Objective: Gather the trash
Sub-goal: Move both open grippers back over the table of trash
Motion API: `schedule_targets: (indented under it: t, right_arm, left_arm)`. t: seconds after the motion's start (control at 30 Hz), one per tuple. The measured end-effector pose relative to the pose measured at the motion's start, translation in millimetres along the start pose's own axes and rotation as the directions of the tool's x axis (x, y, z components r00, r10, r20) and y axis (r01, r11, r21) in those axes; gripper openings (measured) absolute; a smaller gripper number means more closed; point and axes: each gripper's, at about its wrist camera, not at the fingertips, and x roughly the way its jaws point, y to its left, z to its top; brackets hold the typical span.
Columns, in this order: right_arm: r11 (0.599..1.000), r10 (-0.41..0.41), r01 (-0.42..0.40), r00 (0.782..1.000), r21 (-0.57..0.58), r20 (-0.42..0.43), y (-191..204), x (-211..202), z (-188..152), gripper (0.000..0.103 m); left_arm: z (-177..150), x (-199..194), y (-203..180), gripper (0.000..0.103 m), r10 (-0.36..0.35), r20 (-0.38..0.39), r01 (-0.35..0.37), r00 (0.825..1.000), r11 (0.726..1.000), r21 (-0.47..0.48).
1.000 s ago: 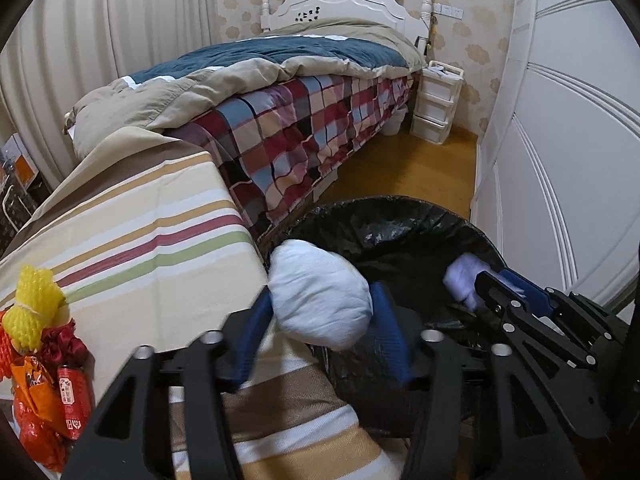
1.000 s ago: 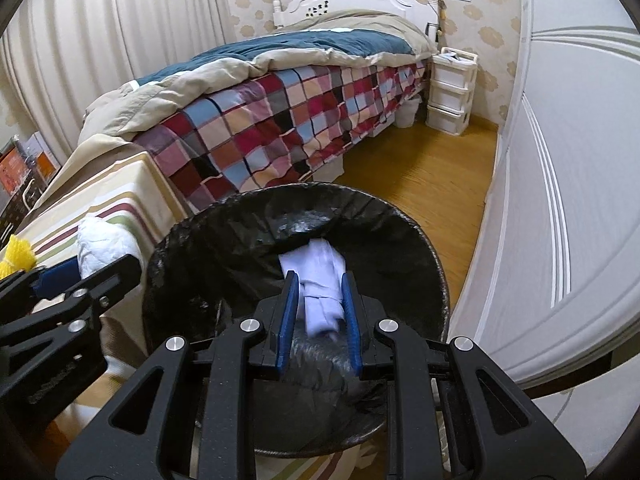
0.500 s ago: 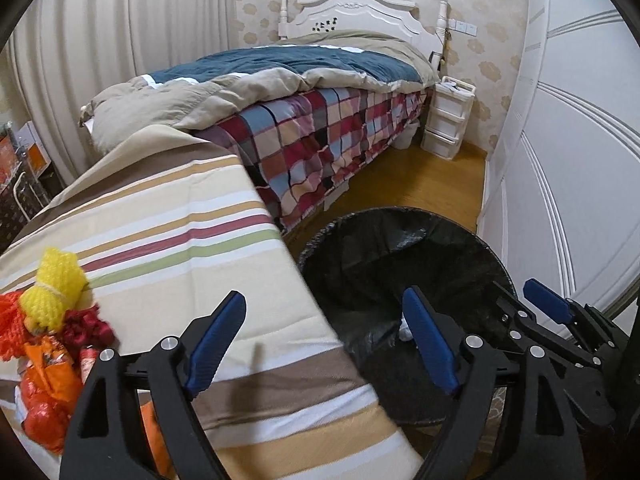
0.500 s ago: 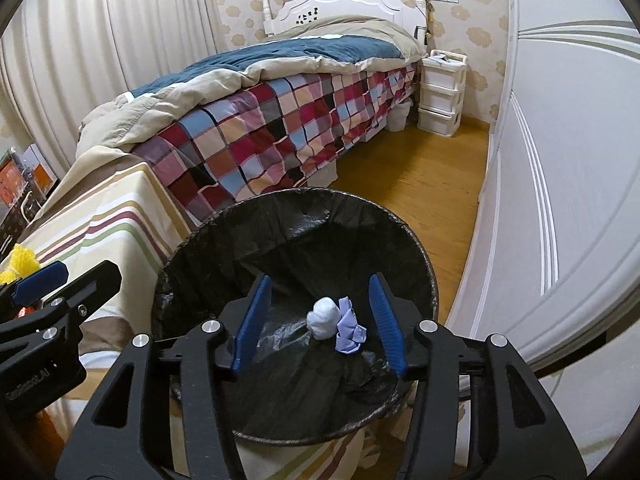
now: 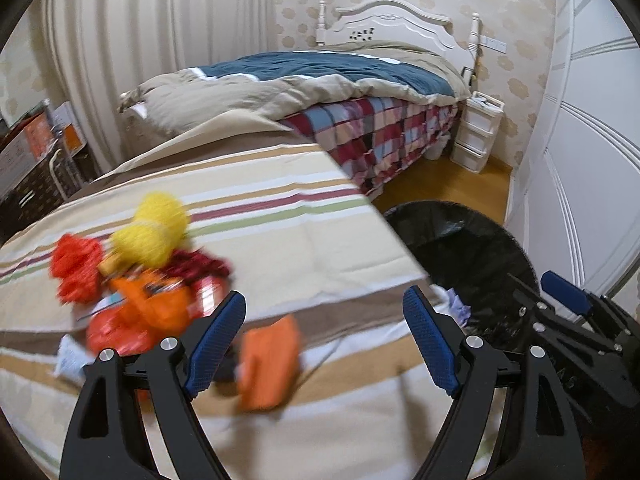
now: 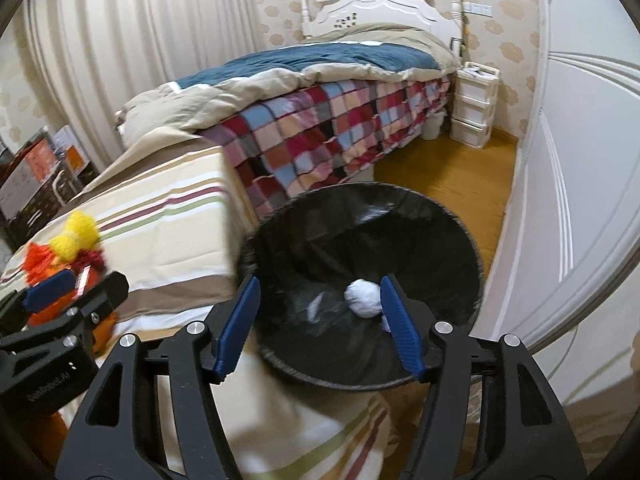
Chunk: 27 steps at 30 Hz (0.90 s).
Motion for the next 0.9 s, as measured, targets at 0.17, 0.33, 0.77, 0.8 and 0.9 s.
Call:
schedule_targets:
  t: [0.17, 0.33, 0.77, 0.8, 0.9]
  right_arm:
    - [0.998, 0.036, -0.036, 0.999, -0.045, -0.009, 29, -8, -10, 0.065]
    - [0.993, 0.068, -0.071, 0.997, -0.091, -0.032, 57, -9, -22, 0.065]
    - [0.981, 0.091, -0.100, 0.994, -0.165, -0.058, 92, -11, -33, 0.066]
    - [0.981, 0.091, -0.100, 0.994, -0.167, -0.060, 93, -10, -34, 0.066]
    - [0.980, 0.090, -0.101, 0.994, -0.171, -0.066, 95, -9, -34, 0.066]
  left_arm:
    - [-17, -18, 29, 0.081, 0.041, -0.003, -0.041, 0.999, 0.999, -0.036]
    - [-37, -31, 61, 0.081, 0.090, -0.014, -0.091, 0.996, 0.993, -0.069]
    - [-75, -55, 131, 0.081, 0.150, -0.073, -0.162, 0.986, 0.965, -0.206]
    - [-76, -56, 135, 0.081, 0.154, -0.074, -0.167, 0.985, 0.962, -0.215]
    - [-76, -58, 144, 0.081, 0.164, -0.074, -0.177, 0.984, 0.956, -0.233]
